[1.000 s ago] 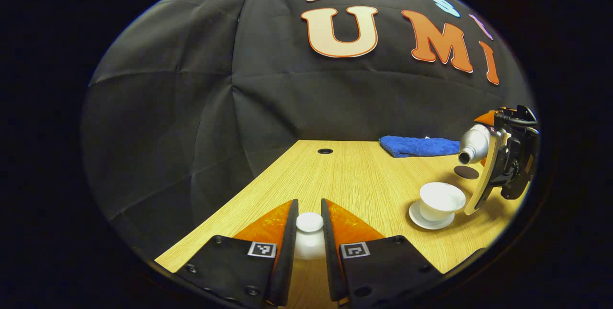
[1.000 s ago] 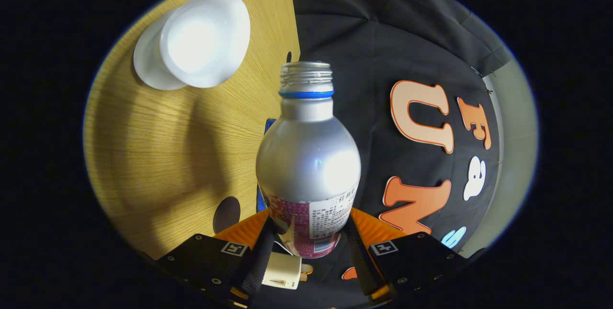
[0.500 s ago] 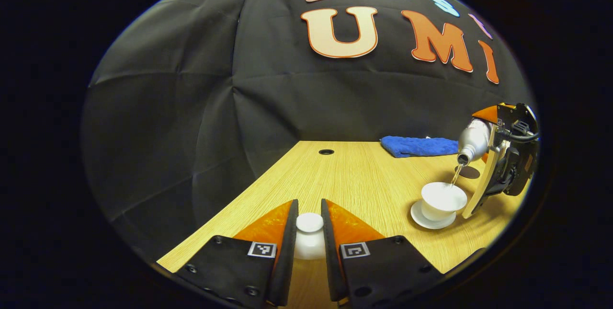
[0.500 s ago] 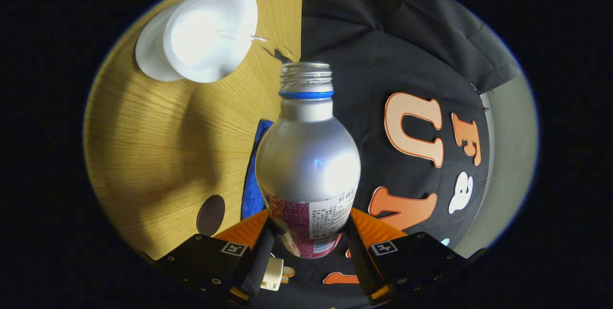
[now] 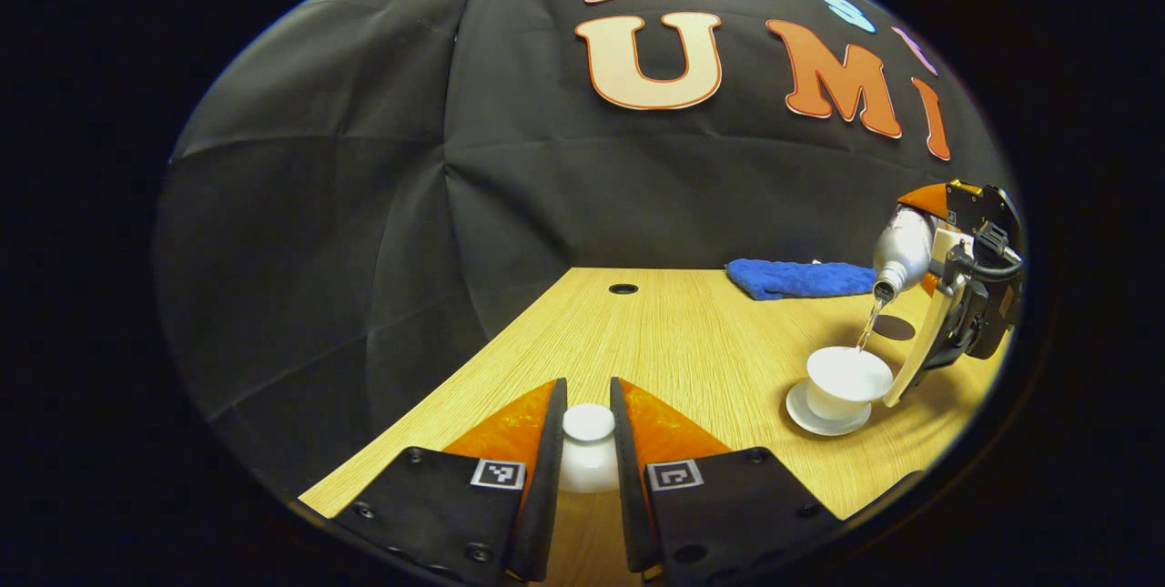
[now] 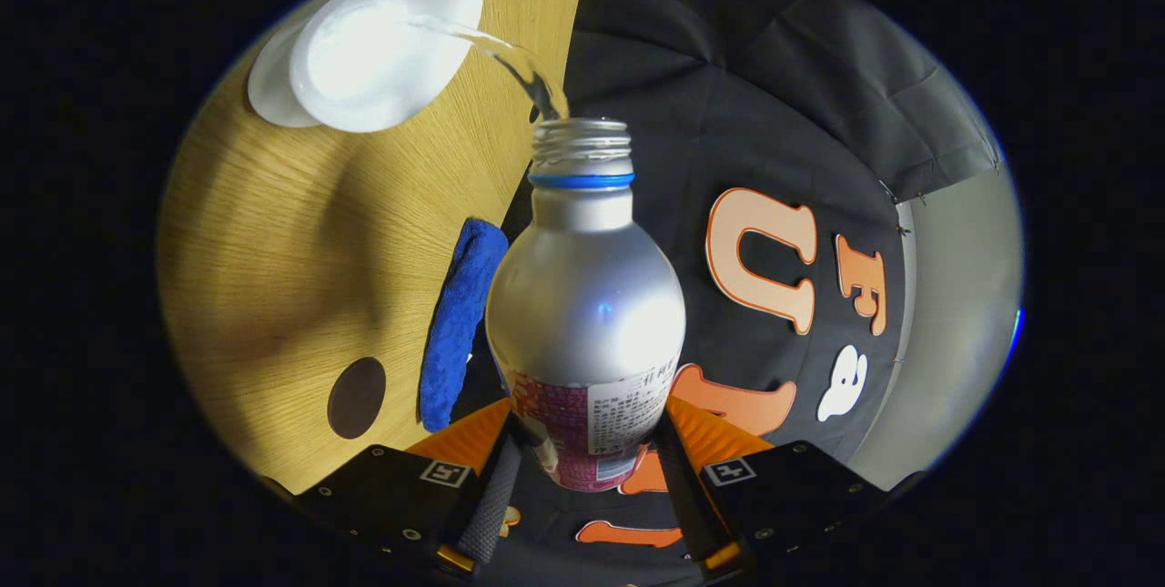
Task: Open the teacup lid with one hand, grasp the water bottle and pour water into the teacup with the other hand; after pouring, place the water bottle on the coaster and then close the teacup lid.
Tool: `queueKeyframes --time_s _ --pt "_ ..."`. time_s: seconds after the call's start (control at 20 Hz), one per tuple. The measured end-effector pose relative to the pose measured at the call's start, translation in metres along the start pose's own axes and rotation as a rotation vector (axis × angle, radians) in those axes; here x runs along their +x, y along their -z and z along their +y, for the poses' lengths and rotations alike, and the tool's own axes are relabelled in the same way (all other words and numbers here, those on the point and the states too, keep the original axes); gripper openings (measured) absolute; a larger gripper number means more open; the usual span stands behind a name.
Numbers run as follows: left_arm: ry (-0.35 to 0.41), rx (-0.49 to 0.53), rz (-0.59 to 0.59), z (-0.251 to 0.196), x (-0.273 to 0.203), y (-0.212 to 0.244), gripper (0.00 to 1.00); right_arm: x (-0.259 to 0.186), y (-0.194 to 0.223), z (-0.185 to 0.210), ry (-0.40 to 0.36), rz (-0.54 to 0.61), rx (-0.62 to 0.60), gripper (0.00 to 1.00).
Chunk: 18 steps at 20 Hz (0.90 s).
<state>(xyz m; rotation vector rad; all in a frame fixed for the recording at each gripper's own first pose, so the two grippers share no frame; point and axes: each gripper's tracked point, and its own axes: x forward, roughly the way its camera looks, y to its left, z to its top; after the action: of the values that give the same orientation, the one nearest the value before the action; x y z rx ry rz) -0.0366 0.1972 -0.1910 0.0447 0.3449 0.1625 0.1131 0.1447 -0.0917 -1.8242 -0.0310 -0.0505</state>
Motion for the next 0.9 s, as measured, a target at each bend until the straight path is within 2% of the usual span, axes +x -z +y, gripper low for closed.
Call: queueKeyframes --time_s 0.2,0.25,0.3,0.45,0.6,0.85,0.9 --pt "0.002 0.005 -0.007 0.001 0.000 -0.003 0.35 0.002 -0.001 -0.006 0.013 -0.014 -0.029 0.77" --pt "0.004 0.005 -0.007 0.001 0.001 -0.004 0.32 0.002 -0.001 -0.009 0.019 -0.018 -0.037 0.78" --pt "0.003 0.005 -0.007 0.002 0.001 -0.003 0.35 0.003 -0.002 -0.011 0.023 -0.021 -0.042 0.78" --pt "0.010 0.006 -0.004 0.001 0.004 -0.001 0.32 0.004 -0.001 -0.016 0.033 -0.028 -0.060 0.78" --pt "0.014 0.002 0.000 0.001 0.006 0.001 0.35 0.003 -0.003 -0.020 0.044 -0.041 -0.091 0.77" --pt "0.023 0.004 0.002 0.001 0.008 0.001 0.32 0.004 -0.004 -0.018 0.040 -0.052 -0.149 0.77" --pt "0.025 0.004 0.000 0.001 0.009 0.001 0.35 0.004 -0.005 -0.017 0.039 -0.057 -0.157 0.77"
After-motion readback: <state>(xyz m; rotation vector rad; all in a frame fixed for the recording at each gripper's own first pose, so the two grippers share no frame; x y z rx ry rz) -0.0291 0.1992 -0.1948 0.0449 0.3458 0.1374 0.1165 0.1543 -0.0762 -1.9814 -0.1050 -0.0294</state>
